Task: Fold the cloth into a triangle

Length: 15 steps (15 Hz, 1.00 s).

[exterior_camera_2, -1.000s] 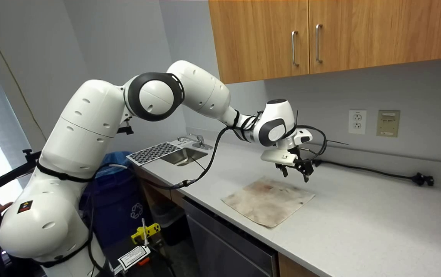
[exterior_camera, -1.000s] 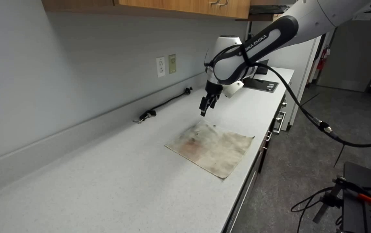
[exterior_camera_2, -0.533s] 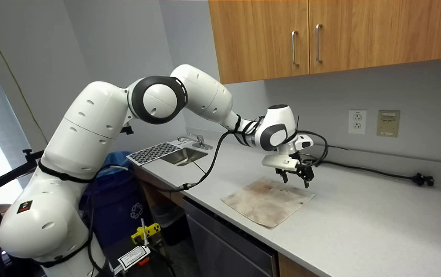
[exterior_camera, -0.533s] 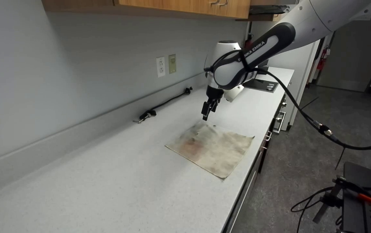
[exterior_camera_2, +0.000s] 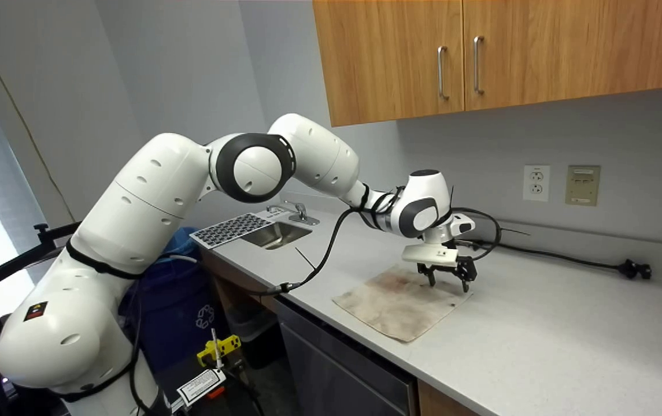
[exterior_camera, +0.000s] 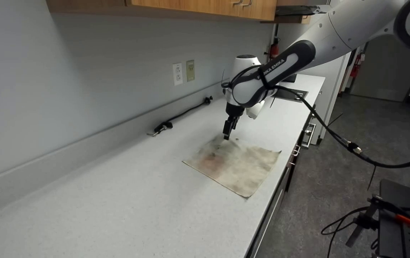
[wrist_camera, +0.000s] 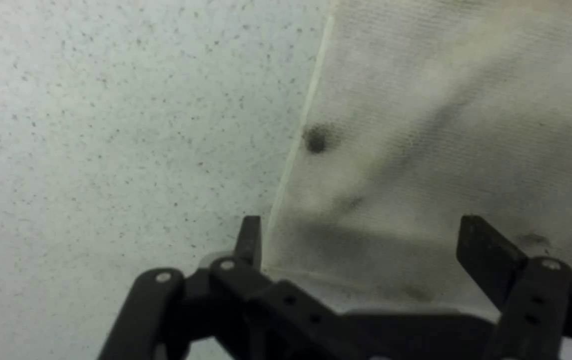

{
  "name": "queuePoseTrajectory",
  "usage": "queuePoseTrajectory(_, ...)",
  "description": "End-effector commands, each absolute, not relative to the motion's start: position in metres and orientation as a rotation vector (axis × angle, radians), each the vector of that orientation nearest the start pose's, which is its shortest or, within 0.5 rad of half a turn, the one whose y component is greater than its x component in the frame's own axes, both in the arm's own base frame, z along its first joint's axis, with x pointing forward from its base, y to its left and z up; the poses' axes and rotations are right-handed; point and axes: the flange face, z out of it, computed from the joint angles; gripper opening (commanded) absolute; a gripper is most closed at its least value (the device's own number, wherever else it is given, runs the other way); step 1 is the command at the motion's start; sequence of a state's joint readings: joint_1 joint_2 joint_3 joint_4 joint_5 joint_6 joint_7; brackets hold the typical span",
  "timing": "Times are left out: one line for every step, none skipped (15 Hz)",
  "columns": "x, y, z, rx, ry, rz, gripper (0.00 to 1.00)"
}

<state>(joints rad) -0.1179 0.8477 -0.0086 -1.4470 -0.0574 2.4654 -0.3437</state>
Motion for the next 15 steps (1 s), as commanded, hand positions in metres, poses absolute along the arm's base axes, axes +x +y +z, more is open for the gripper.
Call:
queuePoseTrajectory(0.748,-0.1,0.187,-3.158,-0.496,-0.213,1.0)
queuePoseTrajectory(0.75,-0.101,0.185,-3.153,-0.505,-0.206,1.0)
queuePoseTrajectory(0.751,-0.102,0.183,-3.151,-0.514,-0.197,1.0)
queuePoseTrajectory(0.753,-0.103,0.181,-3.145,-0.521,-0.192,1.0)
queuePoseTrajectory(0.755,-0.105,0.179,-3.132,-0.529,-0.186,1.0)
queuePoseTrajectory(0.757,-0.107,0.178,-3.121,-0.532,-0.183,1.0)
queuePoseTrajectory(0.76,-0.108,0.177,-3.104,-0.533,-0.187,1.0)
queuePoseTrajectory(0.762,-0.108,0.177,-3.09,-0.535,-0.188,1.0)
queuePoseTrajectory(0.764,-0.109,0.177,-3.083,-0.538,-0.189,1.0)
queuePoseTrajectory(0.766,-0.11,0.177,-3.076,-0.54,-0.187,1.0)
queuePoseTrajectory(0.768,-0.111,0.177,-3.072,-0.541,-0.189,1.0)
queuePoseTrajectory(0.77,-0.112,0.177,-3.069,-0.543,-0.187,1.0)
queuePoseTrajectory(0.772,-0.113,0.177,-3.066,-0.544,-0.186,1.0)
queuePoseTrajectory(0.773,-0.113,0.177,-3.063,-0.543,-0.185,1.0)
queuePoseTrajectory(0.774,-0.114,0.176,-3.062,-0.542,-0.182,1.0)
